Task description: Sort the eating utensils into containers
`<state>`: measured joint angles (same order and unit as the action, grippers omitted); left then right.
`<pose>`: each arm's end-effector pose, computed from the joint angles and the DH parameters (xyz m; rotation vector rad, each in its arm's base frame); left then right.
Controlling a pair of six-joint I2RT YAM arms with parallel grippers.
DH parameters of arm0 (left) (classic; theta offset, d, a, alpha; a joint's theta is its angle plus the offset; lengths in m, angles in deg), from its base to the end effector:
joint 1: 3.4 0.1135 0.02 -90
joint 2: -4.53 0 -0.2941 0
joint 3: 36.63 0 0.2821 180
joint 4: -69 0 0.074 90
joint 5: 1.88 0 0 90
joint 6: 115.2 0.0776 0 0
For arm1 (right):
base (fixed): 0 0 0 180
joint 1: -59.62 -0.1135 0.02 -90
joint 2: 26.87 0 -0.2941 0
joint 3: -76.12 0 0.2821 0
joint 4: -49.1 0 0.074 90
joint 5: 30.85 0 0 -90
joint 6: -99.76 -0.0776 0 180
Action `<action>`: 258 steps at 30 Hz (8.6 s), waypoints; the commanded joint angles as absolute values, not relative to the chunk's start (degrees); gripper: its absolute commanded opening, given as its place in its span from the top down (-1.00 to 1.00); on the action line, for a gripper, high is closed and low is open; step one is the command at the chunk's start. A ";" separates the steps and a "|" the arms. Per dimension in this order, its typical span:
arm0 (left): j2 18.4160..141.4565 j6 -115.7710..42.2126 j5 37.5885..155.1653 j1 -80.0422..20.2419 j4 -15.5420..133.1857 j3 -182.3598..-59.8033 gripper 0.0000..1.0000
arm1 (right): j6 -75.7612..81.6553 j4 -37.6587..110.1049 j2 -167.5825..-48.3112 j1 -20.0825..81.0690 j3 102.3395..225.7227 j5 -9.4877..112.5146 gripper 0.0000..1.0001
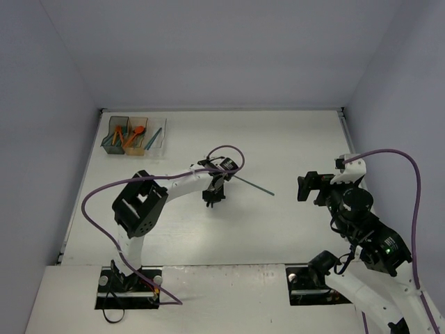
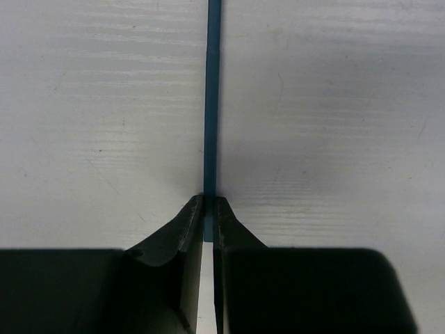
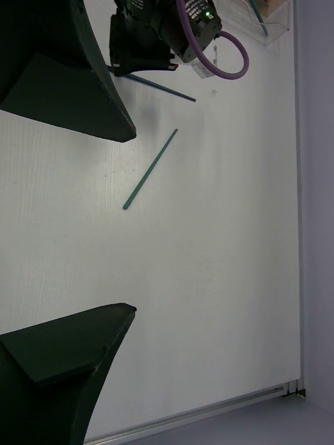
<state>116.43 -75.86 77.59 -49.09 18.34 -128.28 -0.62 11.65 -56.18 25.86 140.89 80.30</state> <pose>0.3200 -0.3075 0.1467 -0.1635 2.7741 -0.1774 0.1316 0.0543 0.4160 -0.0413 1.6109 0.3011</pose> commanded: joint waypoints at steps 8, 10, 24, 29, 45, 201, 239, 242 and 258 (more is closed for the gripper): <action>101.30 -52.11 75.35 -35.15 10.61 -134.22 1.00 | -0.84 14.64 -60.74 26.05 141.80 81.34 -1.00; 101.31 -44.98 76.47 -29.95 8.62 -136.99 1.00 | -0.81 14.67 -61.74 26.05 141.77 81.28 -1.00; 119.93 -22.13 79.99 -10.84 -3.97 -163.30 0.99 | -2.19 14.68 -66.14 26.05 142.45 82.52 -1.00; 124.78 -20.46 82.33 -10.42 -4.63 -169.65 0.96 | -2.37 14.76 -66.90 26.05 141.93 83.34 -1.00; 128.37 -24.02 84.14 -9.29 -7.97 -176.23 0.24 | -1.00 15.16 -72.33 26.05 143.30 83.78 -1.00; 88.34 -36.70 86.39 -17.45 9.50 -131.61 1.00 | -12.68 29.99 -90.38 26.82 151.60 70.76 -1.00; 133.01 -23.33 80.82 -8.52 -6.32 -178.79 0.58 | -4.80 26.29 -85.47 28.93 147.93 76.45 -1.00; 130.46 -24.89 81.52 -8.57 -6.11 -179.27 0.47 | -4.16 26.17 -85.28 28.95 148.63 76.78 -1.00; 81.25 -33.51 70.93 -8.29 0.65 -153.31 -0.33 | 2.58 25.39 -73.43 29.03 154.53 85.64 -1.00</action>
<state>93.42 -30.48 76.41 -8.96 -1.15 -160.12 -0.40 22.58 -77.81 28.57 151.13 79.72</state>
